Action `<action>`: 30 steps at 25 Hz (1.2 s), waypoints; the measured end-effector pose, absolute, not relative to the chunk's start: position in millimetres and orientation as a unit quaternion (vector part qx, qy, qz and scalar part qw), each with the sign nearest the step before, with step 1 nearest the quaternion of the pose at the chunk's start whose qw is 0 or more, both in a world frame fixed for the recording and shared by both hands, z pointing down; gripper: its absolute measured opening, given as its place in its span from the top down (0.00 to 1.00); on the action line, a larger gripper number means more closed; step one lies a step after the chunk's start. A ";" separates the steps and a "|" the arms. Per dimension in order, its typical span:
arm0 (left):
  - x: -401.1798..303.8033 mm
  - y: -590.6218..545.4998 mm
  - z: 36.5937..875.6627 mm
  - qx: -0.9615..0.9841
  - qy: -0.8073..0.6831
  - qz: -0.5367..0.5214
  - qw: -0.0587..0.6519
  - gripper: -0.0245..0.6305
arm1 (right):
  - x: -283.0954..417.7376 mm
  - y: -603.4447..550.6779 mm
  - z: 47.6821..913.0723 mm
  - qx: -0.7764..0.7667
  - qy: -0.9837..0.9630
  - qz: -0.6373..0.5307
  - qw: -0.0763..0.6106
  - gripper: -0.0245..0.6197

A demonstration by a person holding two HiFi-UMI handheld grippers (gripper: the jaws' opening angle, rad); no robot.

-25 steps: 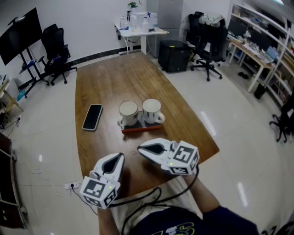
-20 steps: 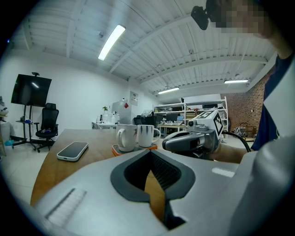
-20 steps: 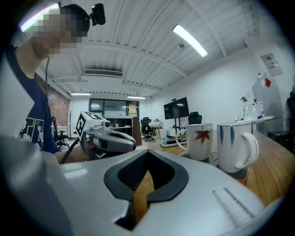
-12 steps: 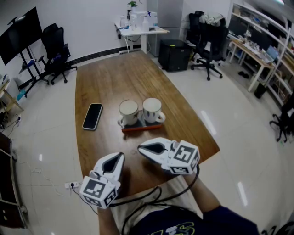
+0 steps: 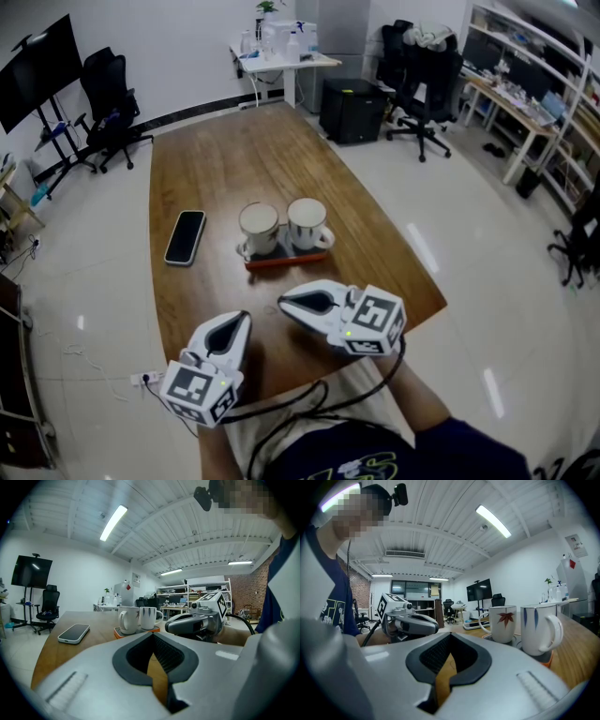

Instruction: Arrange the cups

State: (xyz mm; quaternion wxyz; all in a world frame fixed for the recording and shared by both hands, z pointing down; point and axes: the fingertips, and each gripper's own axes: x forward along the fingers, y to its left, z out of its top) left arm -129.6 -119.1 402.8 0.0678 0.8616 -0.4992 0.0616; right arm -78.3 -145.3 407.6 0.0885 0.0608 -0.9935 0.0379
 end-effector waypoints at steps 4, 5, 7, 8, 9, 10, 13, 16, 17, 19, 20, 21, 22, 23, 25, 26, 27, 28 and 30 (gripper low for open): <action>-130.1 -119.0 403.8 0.860 -0.503 0.058 0.071 0.96 | -78.0 -145.6 407.6 0.062 -0.993 0.039 0.089 0.94; -130.1 -118.8 404.0 0.860 -0.502 0.059 0.071 0.96 | -78.2 -145.5 407.5 0.063 -0.993 0.038 0.088 0.94; -130.6 -118.8 403.8 0.859 -0.503 0.059 0.070 0.96 | -78.9 -145.7 407.0 0.062 -0.994 0.037 0.086 0.94; -130.8 -119.0 403.5 0.859 -0.504 0.058 0.070 0.96 | -79.2 -145.7 406.9 0.061 -0.994 0.036 0.087 0.94; -130.9 -119.2 403.1 0.859 -0.504 0.058 0.071 0.96 | -79.3 -145.6 406.7 0.059 -0.994 0.036 0.088 0.94; -130.5 -119.2 403.1 0.859 -0.503 0.058 0.071 0.96 | -79.1 -145.4 406.7 0.058 -0.994 0.036 0.088 0.94; -129.4 -119.6 404.0 0.861 -0.500 0.059 0.071 0.96 | -77.9 -145.4 406.9 0.059 -0.994 0.034 0.089 0.94; -128.5 -120.8 403.6 0.865 -0.494 0.061 0.072 0.96 | -78.6 -145.7 405.6 0.059 -0.994 0.032 0.085 0.94; -127.0 -121.0 404.4 0.866 -0.491 0.060 0.074 0.96 | -77.4 -145.2 407.0 0.059 -0.994 0.032 0.087 0.94; -124.0 -120.7 407.5 0.867 -0.489 0.058 0.079 0.96 | -74.4 -143.8 410.2 0.060 -0.993 0.036 0.092 0.94; -123.3 -120.6 409.1 0.867 -0.489 0.057 0.081 0.96 | -73.8 -143.4 411.1 0.061 -0.993 0.039 0.094 0.94; -123.4 -120.5 410.6 0.866 -0.490 0.057 0.082 0.96 | -74.0 -143.5 411.5 0.063 -0.993 0.042 0.094 0.94; -124.3 -120.9 411.6 0.865 -0.491 0.057 0.082 0.96 | -74.7 -144.0 412.0 0.063 -0.993 0.043 0.093 0.94; -125.4 -121.7 412.2 0.865 -0.493 0.057 0.081 0.96 | -75.6 -145.1 412.4 0.062 -0.993 0.044 0.092 0.94; -127.2 -124.1 413.0 0.864 -0.494 0.057 0.076 0.96 | -77.9 -147.9 412.9 0.062 -0.993 0.043 0.090 0.94; -127.9 -125.3 413.5 0.864 -0.495 0.058 0.075 0.96 | -78.2 -150.1 414.5 0.063 -0.993 0.042 0.090 0.94; -128.5 -126.3 414.2 0.863 -0.496 0.057 0.075 0.96 | -78.1 -152.5 416.9 0.064 -0.993 0.039 0.092 0.94; -129.0 -126.9 414.9 0.863 -0.497 0.057 0.076 0.96 | -77.9 -154.4 419.0 0.066 -0.993 0.038 0.094 0.94; -129.8 -126.0 415.5 0.862 -0.498 0.058 0.077 0.96 | -77.1 -156.2 422.6 0.071 -0.992 0.039 0.094 0.94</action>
